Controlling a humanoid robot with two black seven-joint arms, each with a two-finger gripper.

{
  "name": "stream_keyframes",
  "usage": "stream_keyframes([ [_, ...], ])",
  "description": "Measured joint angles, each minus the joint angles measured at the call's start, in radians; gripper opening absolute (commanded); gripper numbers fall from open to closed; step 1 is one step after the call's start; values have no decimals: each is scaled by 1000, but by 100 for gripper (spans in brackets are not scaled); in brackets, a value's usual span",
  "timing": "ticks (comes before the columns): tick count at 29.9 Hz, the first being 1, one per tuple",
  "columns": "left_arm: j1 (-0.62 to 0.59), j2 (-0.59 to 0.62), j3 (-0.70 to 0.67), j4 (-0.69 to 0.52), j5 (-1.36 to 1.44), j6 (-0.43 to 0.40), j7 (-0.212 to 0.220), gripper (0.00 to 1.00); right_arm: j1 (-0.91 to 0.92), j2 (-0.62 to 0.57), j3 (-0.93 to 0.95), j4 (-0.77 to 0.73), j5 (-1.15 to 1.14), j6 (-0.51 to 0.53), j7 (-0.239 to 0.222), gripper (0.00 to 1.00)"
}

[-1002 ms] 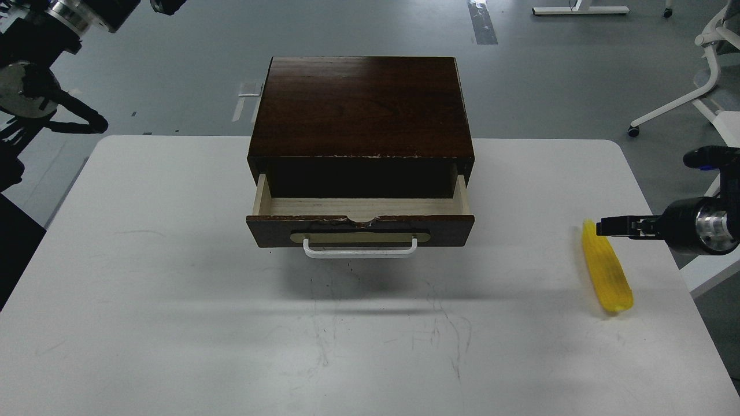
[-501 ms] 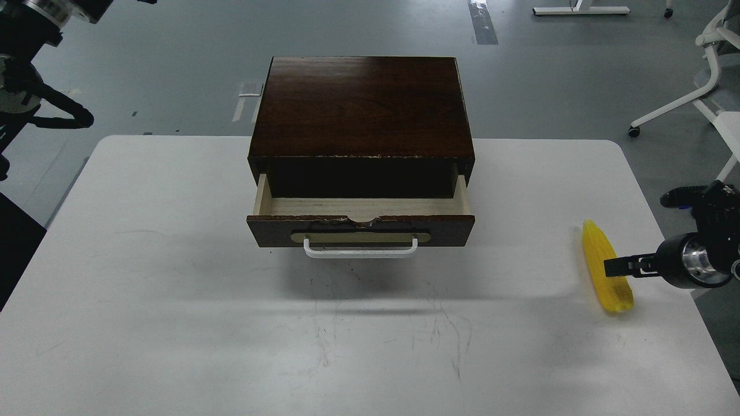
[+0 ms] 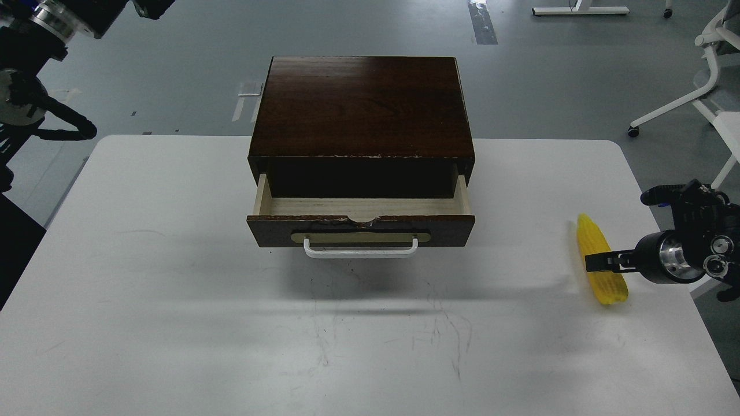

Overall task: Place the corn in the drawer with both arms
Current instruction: 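Lower the right gripper onto the yellow corn cob and grasp it, then lift the corn cob and carry it over the open drawer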

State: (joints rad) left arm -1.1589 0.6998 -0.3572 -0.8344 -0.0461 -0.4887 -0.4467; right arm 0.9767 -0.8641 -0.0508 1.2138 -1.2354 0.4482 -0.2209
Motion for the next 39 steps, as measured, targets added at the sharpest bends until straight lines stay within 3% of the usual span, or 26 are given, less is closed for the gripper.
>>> stream_keyframes([
  [3,3,1,0,0,0,0,0,98,-1,18,-1,-10,5,-1,1,82],
  [6,6,3,0,0,0,0,0,98,-5,31,-5,-24,24,-3,2,59],
  [7,8,5,0,0,0,0,0,98,-6,34,-6,-26,29,-3,3,42],
  [9,11,8,0,1,0,0,0,98,-10,36,-7,-27,33,-3,3,20],
  [10,11,10,0,1,0,0,0,98,-13,36,-8,-28,34,-3,2,17],
  [21,15,21,0,2,2,0,0,98,50,-12,85,-20,55,15,12,17],
  [33,13,29,-2,-1,10,0,6,98,483,-99,112,167,55,41,189,18],
  [39,13,31,-2,-1,11,0,6,98,634,35,113,192,54,41,218,22],
])
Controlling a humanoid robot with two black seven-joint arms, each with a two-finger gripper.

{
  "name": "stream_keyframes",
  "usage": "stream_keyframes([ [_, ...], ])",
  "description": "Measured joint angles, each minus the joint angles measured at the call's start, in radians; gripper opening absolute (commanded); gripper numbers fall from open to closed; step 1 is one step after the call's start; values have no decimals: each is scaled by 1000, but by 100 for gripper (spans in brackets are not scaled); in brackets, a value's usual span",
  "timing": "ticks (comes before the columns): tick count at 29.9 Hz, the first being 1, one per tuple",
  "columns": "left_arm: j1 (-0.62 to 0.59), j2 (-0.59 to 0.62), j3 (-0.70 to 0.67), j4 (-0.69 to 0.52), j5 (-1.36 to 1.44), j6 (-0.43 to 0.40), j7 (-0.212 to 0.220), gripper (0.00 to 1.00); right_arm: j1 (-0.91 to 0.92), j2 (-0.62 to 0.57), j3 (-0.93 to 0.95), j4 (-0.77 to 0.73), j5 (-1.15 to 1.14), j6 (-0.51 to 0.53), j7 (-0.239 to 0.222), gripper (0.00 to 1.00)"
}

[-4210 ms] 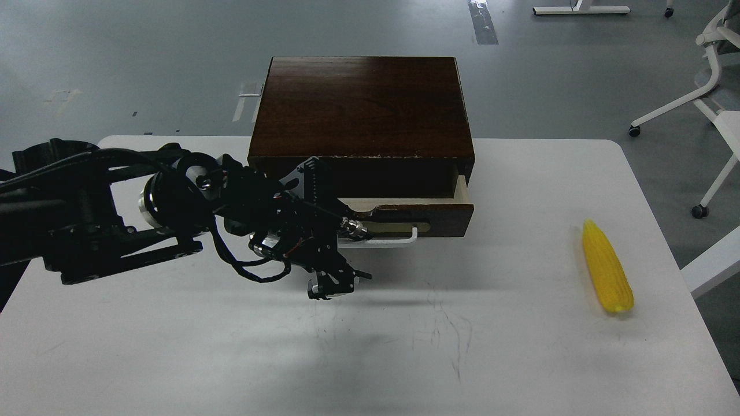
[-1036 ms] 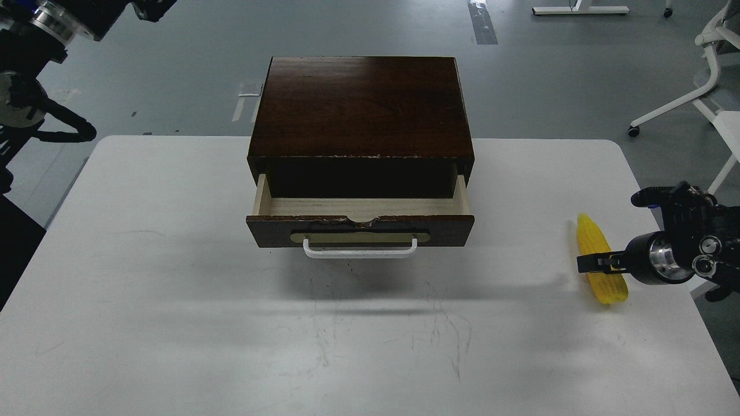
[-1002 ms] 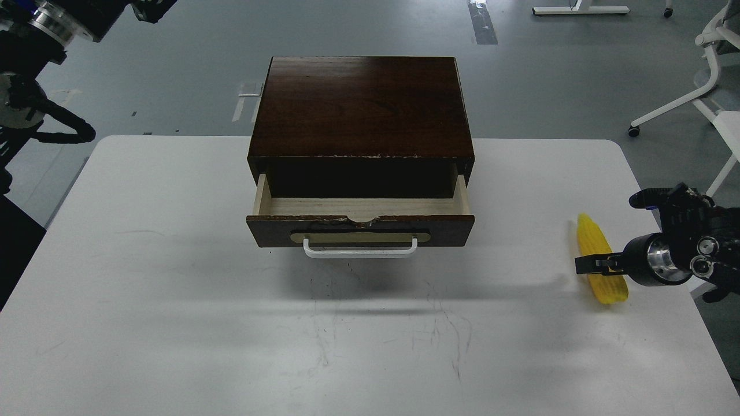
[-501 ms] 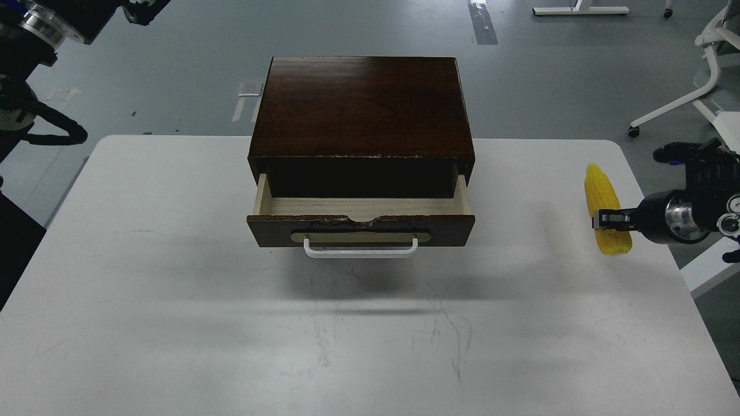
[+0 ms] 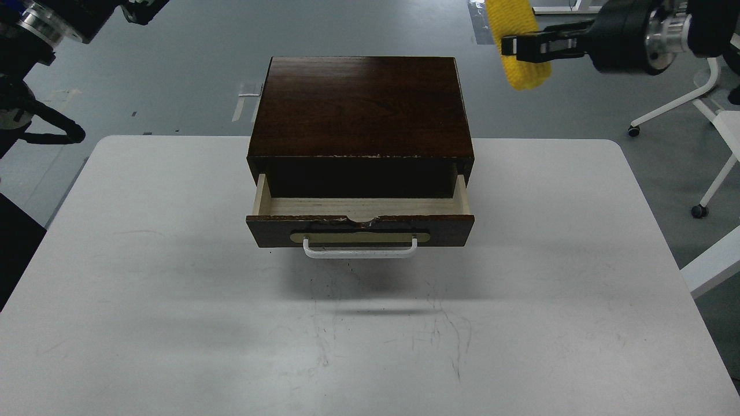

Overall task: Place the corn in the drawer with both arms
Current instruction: 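Lift the corn cob and carry it over the open drawer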

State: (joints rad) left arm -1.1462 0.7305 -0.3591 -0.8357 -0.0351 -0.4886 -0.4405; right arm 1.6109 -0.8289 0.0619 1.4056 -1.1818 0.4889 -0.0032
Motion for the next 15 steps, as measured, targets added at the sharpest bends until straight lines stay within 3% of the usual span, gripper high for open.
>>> stream_keyframes([
  [5,1,8,1,2,1,0,1,98,9,124,-4,28,-23,0,23,25],
  [9,2,8,2,1,2,0,3,98,9,249,-9,37,-136,0,74,26],
  [15,0,10,2,1,2,0,3,98,23,346,-51,89,-436,0,164,25],
])
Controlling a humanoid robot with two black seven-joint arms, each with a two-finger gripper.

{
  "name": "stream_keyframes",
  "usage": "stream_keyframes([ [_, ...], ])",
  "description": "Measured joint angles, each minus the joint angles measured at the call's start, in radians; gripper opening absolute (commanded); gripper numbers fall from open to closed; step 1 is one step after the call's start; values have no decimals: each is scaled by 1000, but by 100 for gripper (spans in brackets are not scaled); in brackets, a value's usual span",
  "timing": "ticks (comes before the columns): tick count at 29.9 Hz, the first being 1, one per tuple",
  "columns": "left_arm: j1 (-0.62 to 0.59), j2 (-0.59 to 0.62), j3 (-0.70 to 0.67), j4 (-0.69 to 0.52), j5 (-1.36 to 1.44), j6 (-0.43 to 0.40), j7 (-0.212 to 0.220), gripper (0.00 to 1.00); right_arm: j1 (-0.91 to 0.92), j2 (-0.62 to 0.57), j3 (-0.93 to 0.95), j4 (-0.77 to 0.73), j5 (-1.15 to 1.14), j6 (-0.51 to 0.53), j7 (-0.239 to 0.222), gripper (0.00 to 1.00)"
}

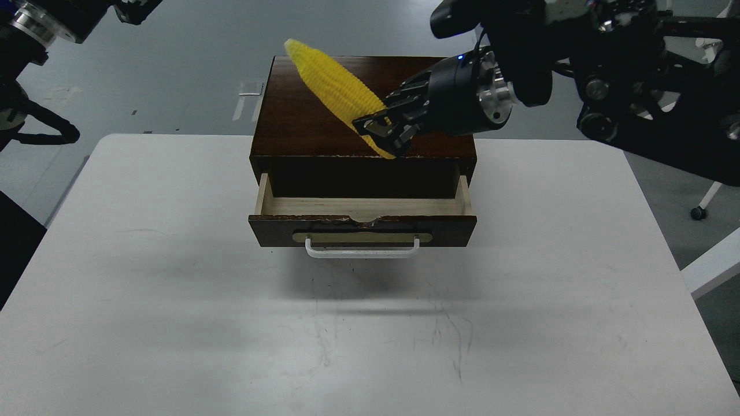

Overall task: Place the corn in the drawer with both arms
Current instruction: 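Lift the corn cob and carry it over the open drawer, then lower the corn into the drawer and open the right gripper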

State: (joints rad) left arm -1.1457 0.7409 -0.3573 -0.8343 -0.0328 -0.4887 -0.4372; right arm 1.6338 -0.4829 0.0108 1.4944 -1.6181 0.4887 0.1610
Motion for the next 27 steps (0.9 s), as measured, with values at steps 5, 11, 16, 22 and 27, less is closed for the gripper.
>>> stream_keyframes([
  [5,-1,22,-1,0,-1,0,0,98,49,10,-88,20,-169,0,51,25],
  [11,0,27,-2,0,-1,0,-3,98,49,7,-154,21,-311,0,82,25],
  [16,0,29,-2,0,-2,0,-5,98,33,5,-184,14,-348,0,95,37],
  [22,0,31,-2,0,-2,0,-5,98,9,2,-195,-15,-353,0,96,56],
  [27,0,33,-2,0,-1,0,-5,98,1,2,-193,-21,-351,0,97,65],
])
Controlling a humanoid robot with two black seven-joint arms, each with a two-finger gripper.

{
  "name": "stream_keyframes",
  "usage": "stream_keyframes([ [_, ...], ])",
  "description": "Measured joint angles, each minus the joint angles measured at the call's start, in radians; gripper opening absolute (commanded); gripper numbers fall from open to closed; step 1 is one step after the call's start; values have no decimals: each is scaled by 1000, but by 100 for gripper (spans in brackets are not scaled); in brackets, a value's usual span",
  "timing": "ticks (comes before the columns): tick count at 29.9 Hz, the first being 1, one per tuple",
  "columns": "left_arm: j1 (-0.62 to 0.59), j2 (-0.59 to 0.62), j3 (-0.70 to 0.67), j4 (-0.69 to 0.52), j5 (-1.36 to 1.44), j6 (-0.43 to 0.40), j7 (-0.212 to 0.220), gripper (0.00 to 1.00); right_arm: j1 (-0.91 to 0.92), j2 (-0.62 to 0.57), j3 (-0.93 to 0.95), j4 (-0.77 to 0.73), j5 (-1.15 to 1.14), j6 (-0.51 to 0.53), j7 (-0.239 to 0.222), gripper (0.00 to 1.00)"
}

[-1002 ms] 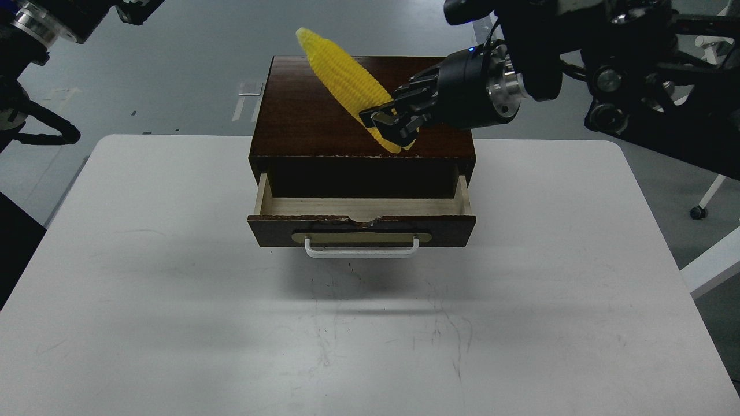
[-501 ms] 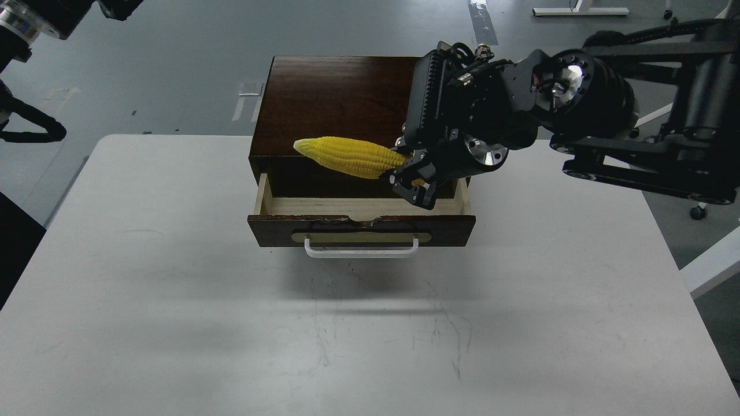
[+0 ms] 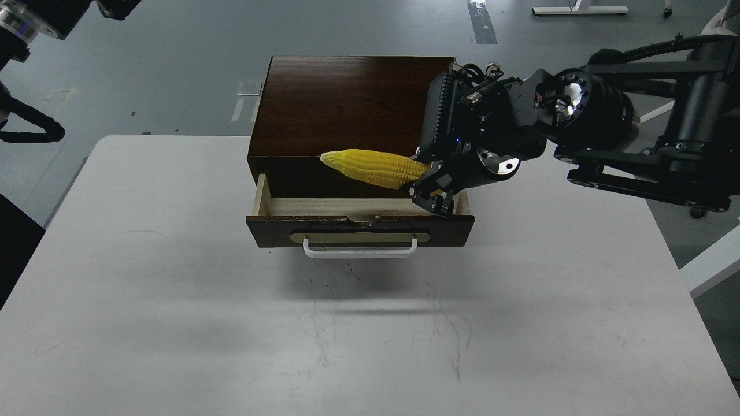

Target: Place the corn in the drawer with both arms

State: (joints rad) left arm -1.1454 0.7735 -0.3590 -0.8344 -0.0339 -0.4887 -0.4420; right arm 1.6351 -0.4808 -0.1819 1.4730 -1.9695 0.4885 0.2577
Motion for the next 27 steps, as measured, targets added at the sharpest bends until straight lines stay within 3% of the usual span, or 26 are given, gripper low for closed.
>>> stream_keyframes([
  [9,1,0,0,0,-1,0,-2,98,-13,3,1,-2,3,0,0,69],
  [11,1,0,0,0,-2,0,-3,98,-13,3,3,-2,5,0,0,75],
  [12,1,0,0,0,-2,0,-3,98,-13,3,11,-2,10,0,0,84],
  [15,1,0,0,0,-3,0,-3,98,-11,0,85,-8,47,0,-1,97],
  [17,1,1,0,0,-3,0,-3,98,-12,-2,149,-25,105,0,-5,100],
  [27,4,-1,-2,23,-13,0,-3,98,-15,-67,398,-256,592,0,-23,100],
])
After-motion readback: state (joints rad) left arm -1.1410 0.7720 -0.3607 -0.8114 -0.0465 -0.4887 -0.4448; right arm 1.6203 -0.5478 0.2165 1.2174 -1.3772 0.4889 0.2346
